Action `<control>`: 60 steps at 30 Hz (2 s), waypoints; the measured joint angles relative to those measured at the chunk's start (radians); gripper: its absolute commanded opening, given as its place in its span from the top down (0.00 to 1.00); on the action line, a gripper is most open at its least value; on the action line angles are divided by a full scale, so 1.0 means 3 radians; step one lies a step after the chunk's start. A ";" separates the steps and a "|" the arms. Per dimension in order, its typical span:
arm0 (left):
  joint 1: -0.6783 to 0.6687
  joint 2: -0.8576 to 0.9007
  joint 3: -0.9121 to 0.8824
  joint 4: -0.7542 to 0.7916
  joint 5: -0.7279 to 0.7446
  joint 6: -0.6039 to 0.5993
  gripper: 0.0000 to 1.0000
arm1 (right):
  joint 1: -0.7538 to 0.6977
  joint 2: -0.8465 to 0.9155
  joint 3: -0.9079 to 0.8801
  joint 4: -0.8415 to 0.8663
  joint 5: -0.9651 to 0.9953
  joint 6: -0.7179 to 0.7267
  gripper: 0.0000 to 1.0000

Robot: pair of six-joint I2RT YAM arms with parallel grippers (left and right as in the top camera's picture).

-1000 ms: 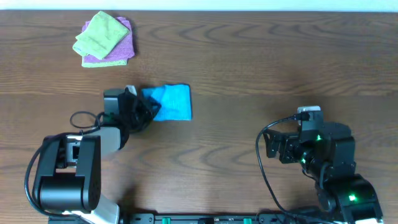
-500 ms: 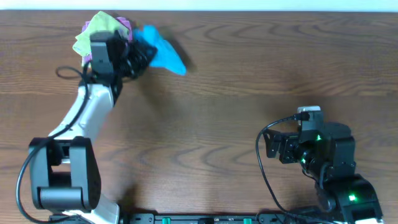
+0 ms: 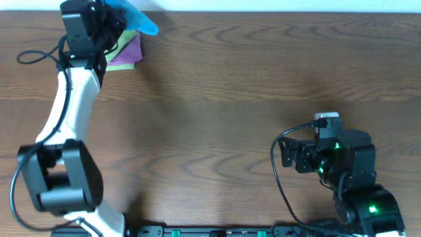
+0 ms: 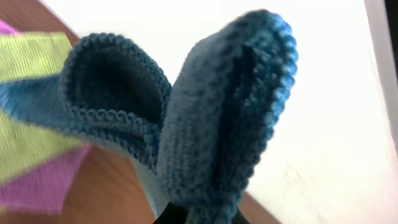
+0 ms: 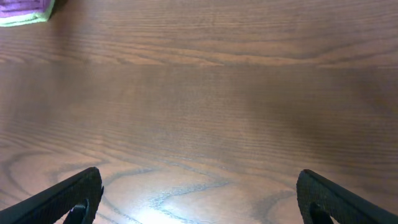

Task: Fold the cloth
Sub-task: 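Lift the folded blue cloth with the left gripper toward the cloth stack, then lower the blue cloth onto the yellow and pink stack with left gripper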

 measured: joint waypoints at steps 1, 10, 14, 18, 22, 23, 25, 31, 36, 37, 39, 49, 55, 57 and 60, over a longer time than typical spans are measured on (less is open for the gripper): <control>0.0014 0.0097 0.0042 0.0051 -0.0009 0.0003 0.94 | 0.0000 0.0000 0.0000 0.0000 0.0000 0.0001 0.01; 0.0023 0.0832 0.0638 0.0141 -0.0053 0.0004 0.94 | 0.0000 0.0000 0.0000 -0.0001 0.0000 0.0001 0.01; 0.0028 0.0952 0.0807 0.0145 -0.0067 0.0006 0.94 | 0.0000 0.0000 0.0000 -0.0001 0.0000 0.0001 0.01; 0.0047 0.0985 0.0830 0.0099 -0.0083 0.0071 0.94 | 0.0000 0.0000 0.0000 -0.0001 0.0000 0.0001 0.01; 0.0083 0.1010 0.0830 -0.0033 -0.0116 0.0192 0.94 | 0.0000 0.0000 0.0000 -0.0001 0.0000 0.0001 0.01; 0.0089 0.1010 0.0832 -0.0075 -0.0131 0.0210 0.94 | 0.0000 0.0000 0.0000 0.0000 0.0000 0.0001 0.01; 0.0113 0.1010 0.0835 -0.0216 -0.0175 0.0261 0.94 | 0.0000 0.0000 0.0000 -0.0001 0.0000 0.0001 0.01; 0.0148 0.1010 0.0835 -0.0354 -0.0277 0.0450 0.94 | 0.0000 0.0000 0.0000 -0.0001 0.0000 0.0001 0.01; 0.0151 0.1010 0.0835 -0.0548 -0.0347 0.0519 0.94 | 0.0000 0.0000 0.0000 -0.0001 0.0000 0.0001 0.01; 0.0154 0.1010 0.0835 -0.0601 -0.0354 0.0521 0.94 | 0.0000 0.0000 0.0000 0.0000 0.0000 0.0001 0.01; 0.0168 0.1010 0.0835 -0.0704 -0.0364 0.0529 0.94 | 0.0000 0.0000 0.0000 -0.0001 0.0000 0.0001 0.01; 0.0315 0.1010 0.0835 -0.1001 -0.0441 0.0556 0.94 | 0.0000 0.0000 0.0000 -0.0001 0.0000 0.0001 0.01; 0.0334 0.1010 0.0835 -0.1137 -0.0529 0.0697 0.94 | 0.0000 0.0000 0.0000 -0.0001 0.0000 0.0001 0.01; 0.0334 0.1010 0.0835 -0.1144 -0.0540 0.0731 0.94 | 0.0000 0.0000 0.0000 0.0000 0.0000 0.0001 0.01; 0.0336 0.1010 0.0835 -0.1171 -0.0589 0.0779 0.93 | 0.0000 0.0000 0.0000 -0.0001 0.0000 0.0001 0.01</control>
